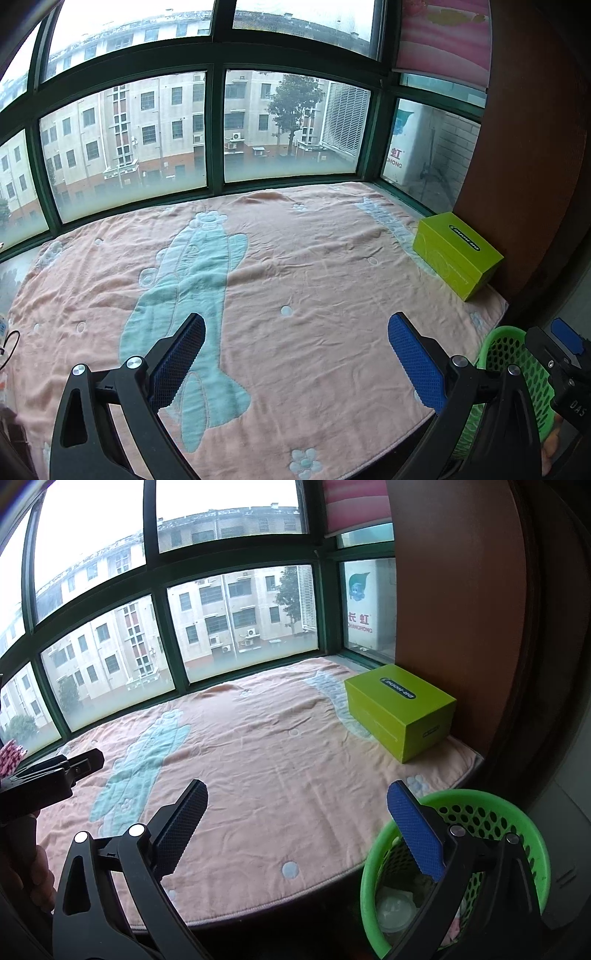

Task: Collect trash

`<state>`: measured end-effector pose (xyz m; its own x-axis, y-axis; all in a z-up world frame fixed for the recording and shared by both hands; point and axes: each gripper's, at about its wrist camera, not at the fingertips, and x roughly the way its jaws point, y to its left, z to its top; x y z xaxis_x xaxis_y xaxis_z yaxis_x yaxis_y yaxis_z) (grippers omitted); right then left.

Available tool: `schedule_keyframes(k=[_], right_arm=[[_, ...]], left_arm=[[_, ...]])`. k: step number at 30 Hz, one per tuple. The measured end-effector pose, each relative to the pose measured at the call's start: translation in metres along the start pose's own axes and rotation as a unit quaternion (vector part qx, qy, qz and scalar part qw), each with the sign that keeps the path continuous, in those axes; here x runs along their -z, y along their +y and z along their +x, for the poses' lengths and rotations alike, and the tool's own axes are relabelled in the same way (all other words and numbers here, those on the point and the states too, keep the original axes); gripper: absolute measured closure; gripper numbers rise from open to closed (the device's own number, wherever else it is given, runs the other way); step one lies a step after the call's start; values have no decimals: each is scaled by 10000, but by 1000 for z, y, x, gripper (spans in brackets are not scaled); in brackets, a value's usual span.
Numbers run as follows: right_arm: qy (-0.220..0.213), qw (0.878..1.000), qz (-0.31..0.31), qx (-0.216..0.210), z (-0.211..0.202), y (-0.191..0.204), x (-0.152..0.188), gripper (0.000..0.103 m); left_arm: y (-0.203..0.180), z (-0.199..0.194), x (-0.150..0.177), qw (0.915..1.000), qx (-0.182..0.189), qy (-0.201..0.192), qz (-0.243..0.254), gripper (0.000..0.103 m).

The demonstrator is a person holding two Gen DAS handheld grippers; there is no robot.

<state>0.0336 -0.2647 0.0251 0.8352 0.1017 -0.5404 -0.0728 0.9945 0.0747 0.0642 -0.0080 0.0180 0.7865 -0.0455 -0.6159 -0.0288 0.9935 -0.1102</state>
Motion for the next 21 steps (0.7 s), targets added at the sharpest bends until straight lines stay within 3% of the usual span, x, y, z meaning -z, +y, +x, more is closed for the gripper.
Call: schedule_keyframes(k=[21], right_arm=[[-9,10000,-61,-73,2,13,-1,6]], left_arm=[[11,-5,4,9997,-217,-50,-59,7]])
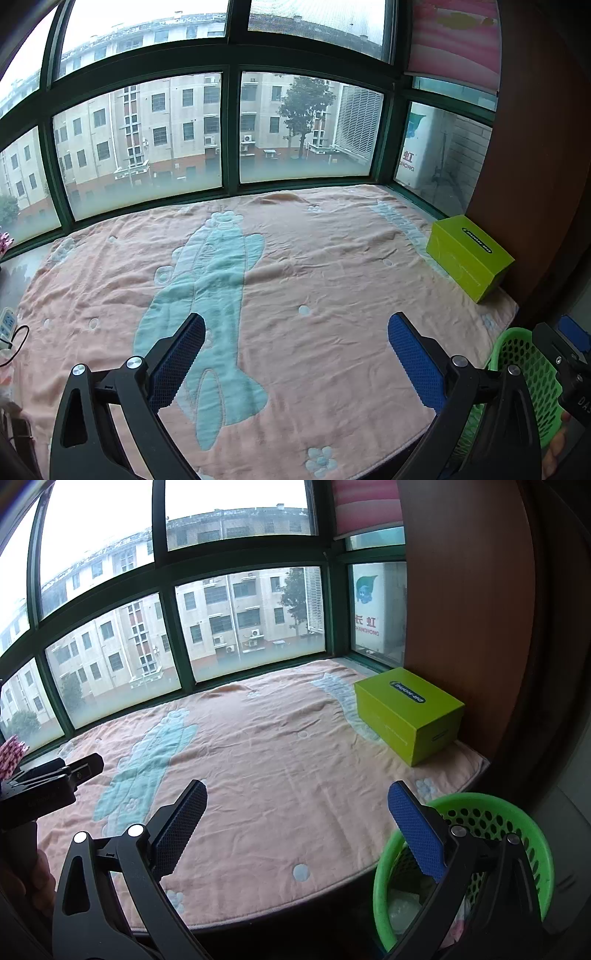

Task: Collect trash

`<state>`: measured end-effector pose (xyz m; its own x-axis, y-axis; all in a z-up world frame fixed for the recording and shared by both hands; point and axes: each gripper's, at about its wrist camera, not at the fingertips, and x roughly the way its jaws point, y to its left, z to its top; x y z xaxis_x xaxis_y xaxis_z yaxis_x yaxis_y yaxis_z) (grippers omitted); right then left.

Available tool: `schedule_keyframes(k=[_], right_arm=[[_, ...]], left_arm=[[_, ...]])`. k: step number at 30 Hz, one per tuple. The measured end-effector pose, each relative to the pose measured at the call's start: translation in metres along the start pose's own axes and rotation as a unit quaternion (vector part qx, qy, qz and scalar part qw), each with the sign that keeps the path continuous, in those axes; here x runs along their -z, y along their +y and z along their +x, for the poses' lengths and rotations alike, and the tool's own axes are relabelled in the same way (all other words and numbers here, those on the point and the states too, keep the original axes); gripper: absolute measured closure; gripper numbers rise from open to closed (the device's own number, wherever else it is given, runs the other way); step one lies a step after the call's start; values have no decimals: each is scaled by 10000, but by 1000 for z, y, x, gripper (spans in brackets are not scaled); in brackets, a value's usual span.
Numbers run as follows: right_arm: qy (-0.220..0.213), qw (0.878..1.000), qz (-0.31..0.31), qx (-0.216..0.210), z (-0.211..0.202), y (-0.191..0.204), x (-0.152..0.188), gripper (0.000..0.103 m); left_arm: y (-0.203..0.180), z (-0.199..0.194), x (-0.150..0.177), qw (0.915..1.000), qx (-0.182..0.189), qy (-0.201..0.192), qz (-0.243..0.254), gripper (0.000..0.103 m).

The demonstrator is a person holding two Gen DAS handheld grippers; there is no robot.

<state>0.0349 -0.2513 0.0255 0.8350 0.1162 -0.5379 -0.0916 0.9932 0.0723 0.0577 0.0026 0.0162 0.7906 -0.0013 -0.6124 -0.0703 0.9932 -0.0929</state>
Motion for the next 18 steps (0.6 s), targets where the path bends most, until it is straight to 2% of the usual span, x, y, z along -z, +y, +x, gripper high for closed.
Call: schedule_keyframes(k=[18], right_arm=[[19,10000,34,-3,0,-1,0,6]], left_arm=[[0,1,2,10000,-10,17,-3,7]])
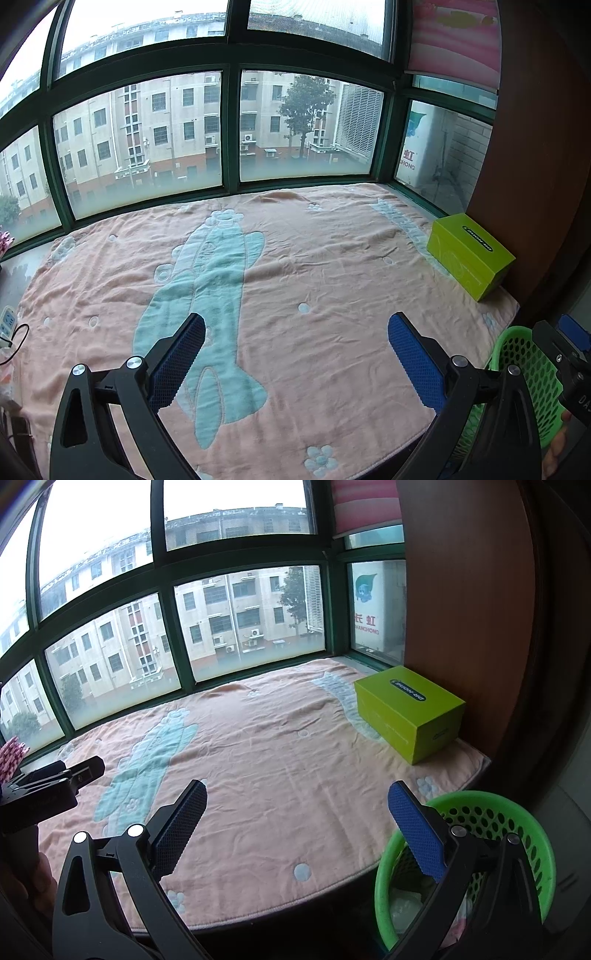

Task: Collect trash

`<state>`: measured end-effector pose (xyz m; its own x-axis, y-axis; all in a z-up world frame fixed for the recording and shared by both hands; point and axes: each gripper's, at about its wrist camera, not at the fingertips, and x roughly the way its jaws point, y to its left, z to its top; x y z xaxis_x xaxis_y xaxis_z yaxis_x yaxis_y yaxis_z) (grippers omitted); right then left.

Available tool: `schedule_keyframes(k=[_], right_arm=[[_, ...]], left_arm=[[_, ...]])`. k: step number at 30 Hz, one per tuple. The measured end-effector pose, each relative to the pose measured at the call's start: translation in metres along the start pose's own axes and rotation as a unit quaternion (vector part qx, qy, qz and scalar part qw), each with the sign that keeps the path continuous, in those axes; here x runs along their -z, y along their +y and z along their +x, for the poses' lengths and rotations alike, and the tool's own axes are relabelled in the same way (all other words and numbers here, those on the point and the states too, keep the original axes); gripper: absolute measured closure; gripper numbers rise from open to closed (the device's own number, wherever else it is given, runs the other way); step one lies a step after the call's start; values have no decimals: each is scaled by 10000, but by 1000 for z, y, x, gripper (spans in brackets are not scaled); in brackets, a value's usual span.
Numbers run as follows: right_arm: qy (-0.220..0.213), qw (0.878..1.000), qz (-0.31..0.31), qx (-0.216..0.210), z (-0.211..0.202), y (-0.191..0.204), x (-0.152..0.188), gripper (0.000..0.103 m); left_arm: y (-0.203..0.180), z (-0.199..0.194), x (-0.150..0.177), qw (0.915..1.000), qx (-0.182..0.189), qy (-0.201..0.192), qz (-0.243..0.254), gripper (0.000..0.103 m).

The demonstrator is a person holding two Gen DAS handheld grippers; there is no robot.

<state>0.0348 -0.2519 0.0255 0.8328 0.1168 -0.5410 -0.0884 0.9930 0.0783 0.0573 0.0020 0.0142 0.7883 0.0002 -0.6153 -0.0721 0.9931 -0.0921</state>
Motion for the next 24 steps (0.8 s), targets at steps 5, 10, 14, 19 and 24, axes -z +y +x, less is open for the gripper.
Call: schedule_keyframes(k=[5,10,14,19,24], right_arm=[[13,10000,16,-6,0,0,1,5],[29,10000,20,-20,1,1,3,5],[43,10000,31,-21,2,0,3,5],[43,10000,34,-29,2,0,4,5],[68,10000,46,-53,4,3,7,5]], left_arm=[[0,0,1,10000,6,9,0,7],[-4,1,2,10000,20,14,21,7],[-6,1,3,10000,26,25,17,7],[-6,0,3,10000,19,-10,20,7],[-6,0,4,10000,34,37,38,7]])
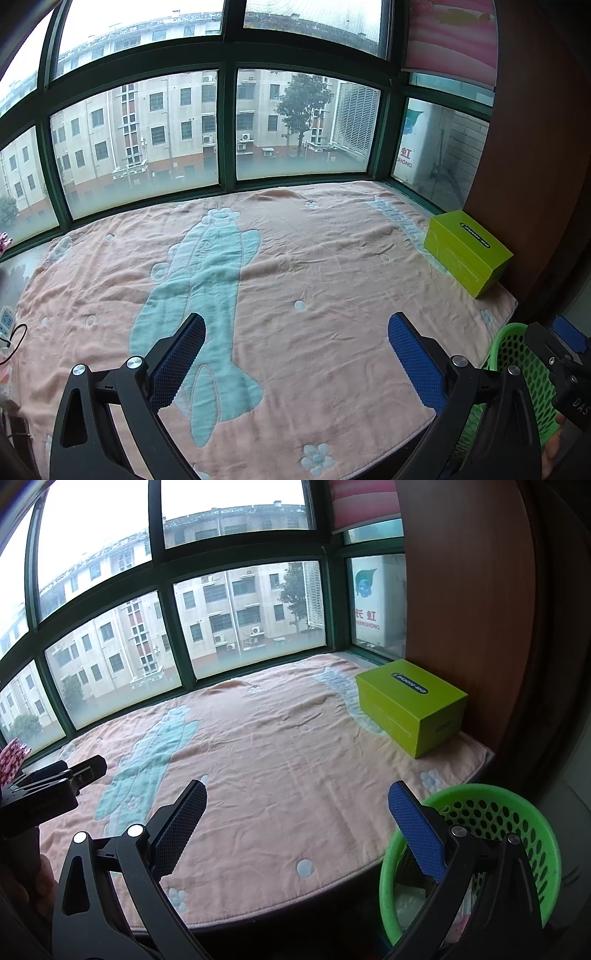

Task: Collect trash

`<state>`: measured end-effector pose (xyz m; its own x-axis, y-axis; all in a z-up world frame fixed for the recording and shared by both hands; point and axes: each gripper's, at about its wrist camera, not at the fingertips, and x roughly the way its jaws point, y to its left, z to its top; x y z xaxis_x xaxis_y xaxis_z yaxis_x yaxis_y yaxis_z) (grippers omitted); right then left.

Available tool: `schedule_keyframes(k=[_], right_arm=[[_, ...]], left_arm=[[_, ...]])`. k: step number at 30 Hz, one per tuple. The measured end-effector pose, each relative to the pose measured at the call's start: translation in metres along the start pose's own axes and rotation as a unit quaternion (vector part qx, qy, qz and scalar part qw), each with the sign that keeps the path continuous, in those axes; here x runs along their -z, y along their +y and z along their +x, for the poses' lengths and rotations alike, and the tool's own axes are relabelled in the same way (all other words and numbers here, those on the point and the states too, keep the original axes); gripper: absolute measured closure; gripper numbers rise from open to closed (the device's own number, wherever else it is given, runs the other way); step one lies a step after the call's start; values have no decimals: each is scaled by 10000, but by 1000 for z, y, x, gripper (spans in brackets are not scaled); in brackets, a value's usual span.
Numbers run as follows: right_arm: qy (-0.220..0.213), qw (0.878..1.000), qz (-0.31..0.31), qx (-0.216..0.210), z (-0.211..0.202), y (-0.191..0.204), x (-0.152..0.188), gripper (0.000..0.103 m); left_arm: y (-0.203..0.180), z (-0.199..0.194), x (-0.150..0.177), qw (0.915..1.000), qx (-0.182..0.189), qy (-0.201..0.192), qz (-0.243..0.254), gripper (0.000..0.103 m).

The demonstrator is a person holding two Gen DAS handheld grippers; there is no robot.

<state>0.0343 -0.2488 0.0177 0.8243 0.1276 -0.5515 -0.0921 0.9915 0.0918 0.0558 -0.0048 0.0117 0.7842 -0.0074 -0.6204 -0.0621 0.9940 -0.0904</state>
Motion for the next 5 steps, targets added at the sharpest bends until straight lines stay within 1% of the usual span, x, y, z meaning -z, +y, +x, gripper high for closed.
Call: schedule_keyframes(k=[5], right_arm=[[13,10000,-32,-34,2,4,2,5]], left_arm=[[3,0,0,10000,-14,22,-44,7]])
